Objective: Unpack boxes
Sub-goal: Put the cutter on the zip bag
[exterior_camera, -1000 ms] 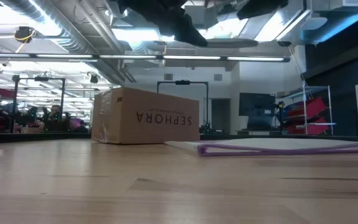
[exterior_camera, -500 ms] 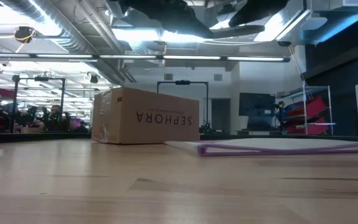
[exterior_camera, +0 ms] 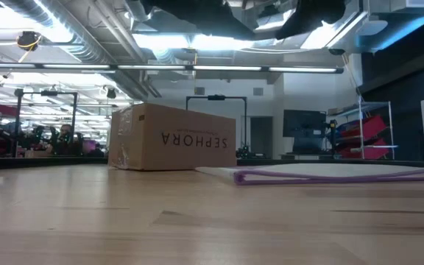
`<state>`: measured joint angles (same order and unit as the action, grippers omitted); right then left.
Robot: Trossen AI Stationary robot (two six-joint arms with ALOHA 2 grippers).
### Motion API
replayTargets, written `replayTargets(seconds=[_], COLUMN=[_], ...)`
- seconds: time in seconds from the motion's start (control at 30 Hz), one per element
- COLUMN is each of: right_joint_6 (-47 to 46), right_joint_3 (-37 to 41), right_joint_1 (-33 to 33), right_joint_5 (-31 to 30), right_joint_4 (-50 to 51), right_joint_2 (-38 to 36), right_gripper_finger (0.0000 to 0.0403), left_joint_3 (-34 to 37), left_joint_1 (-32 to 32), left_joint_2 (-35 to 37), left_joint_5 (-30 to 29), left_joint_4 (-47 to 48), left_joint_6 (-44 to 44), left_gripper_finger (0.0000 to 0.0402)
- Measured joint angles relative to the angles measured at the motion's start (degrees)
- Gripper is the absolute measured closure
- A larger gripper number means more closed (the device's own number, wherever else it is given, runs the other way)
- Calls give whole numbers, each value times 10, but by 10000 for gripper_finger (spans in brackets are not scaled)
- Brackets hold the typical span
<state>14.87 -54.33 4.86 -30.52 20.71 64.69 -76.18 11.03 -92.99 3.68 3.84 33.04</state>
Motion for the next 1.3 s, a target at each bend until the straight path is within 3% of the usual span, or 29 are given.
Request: replayTargets(seconds=[0.33, 1.3], right_joint_6=[1, 12], right_joint_3=[0, 0], right_joint_1=[0, 0], right_joint_5=[-11, -22], right_joint_4=[-2, -13], right_joint_2=[0, 0], right_gripper_finger=[231, 233], left_joint_3=[0, 0], left_joint_1=[11, 10], left_joint_2=[0, 0], left_joint_5=[2, 0], left_joint_4=[4, 0], left_joint_6=[0, 0], left_gripper_finger=[292, 292])
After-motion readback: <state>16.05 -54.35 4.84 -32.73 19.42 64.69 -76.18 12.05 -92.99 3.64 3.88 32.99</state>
